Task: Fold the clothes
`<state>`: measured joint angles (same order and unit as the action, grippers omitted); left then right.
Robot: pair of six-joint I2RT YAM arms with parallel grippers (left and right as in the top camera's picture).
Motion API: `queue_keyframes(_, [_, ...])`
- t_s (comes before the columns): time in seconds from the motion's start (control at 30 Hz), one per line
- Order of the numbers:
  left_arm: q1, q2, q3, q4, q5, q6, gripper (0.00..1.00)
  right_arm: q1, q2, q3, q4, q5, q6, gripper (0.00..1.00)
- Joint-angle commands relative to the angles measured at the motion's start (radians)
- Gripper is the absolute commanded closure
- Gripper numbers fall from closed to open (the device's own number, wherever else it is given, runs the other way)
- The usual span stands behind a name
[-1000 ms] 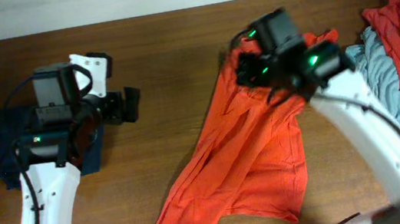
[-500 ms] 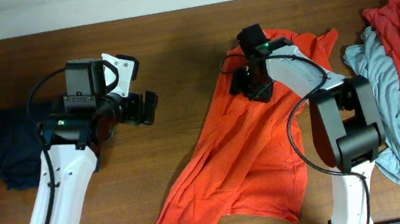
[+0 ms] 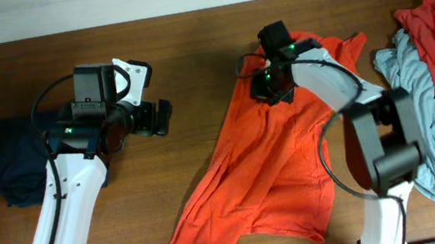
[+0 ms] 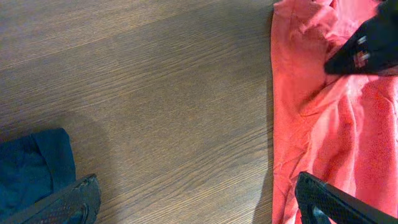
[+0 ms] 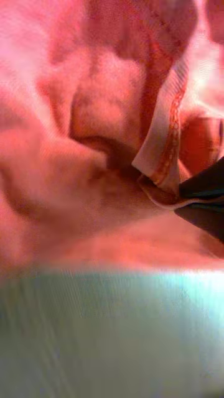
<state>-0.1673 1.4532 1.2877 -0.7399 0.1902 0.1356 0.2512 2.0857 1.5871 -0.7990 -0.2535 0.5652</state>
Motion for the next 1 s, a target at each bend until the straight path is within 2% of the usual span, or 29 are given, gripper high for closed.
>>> queue_keyframes(0.0, [-0.003,0.007,0.019,0.003,0.005,0.02,0.01,0.034,-0.177,0.01,-0.005,-0.047,-0.069,0.92])
queue_keyframes(0.13, [-0.003,0.007,0.019,0.009,0.04,0.02,0.01,0.041,-0.252,0.01,-0.018,-0.047,-0.068,0.96])
queue_keyframes(0.27, [-0.004,0.007,0.019,0.023,0.099,0.021,0.0,0.064,-0.268,0.01,-0.009,-0.065,-0.068,0.96])
queue_keyframes(0.33, [-0.012,0.007,0.019,0.026,0.135,0.066,0.01,0.076,-0.267,0.01,0.004,-0.084,-0.072,0.96])
queue_keyframes(0.4, [-0.027,0.007,0.019,0.025,0.139,0.097,0.01,0.087,-0.267,0.01,0.026,-0.084,-0.087,0.87])
queue_keyframes(0.43, [-0.037,0.007,0.019,0.025,0.139,0.106,0.01,0.097,-0.265,0.01,0.047,-0.084,-0.098,0.86])
queue_keyframes(0.47, [-0.044,0.007,0.019,0.027,0.136,0.106,0.01,0.108,-0.262,0.01,0.07,-0.084,-0.098,0.87])
queue_keyframes(0.53, [-0.057,0.007,0.019,0.034,0.125,0.106,0.01,0.137,-0.253,0.01,0.125,-0.084,-0.098,0.96])
queue_keyframes(0.67, [-0.062,0.007,0.019,0.03,0.057,0.105,0.0,0.202,-0.232,0.01,0.224,-0.083,-0.114,0.96])
queue_keyframes(0.8, [-0.062,0.007,0.019,0.002,-0.039,0.105,0.01,0.229,-0.227,0.01,0.219,0.081,-0.131,0.95])
queue_keyframes(0.83, [-0.062,0.007,0.019,-0.002,-0.043,0.106,0.01,0.225,-0.227,0.01,0.215,0.101,-0.131,0.81])
queue_keyframes(0.87, [-0.062,0.007,0.019,-0.002,-0.042,0.105,0.01,0.217,-0.227,0.01,0.212,0.11,-0.132,0.6])
queue_keyframes(0.9, [-0.062,0.007,0.019,-0.002,-0.042,0.105,0.01,0.202,-0.227,0.01,0.206,0.108,-0.132,0.48])
queue_keyframes(0.97, [-0.062,0.007,0.019,0.003,-0.042,0.105,0.01,0.165,-0.233,0.01,0.185,0.095,-0.132,0.34])
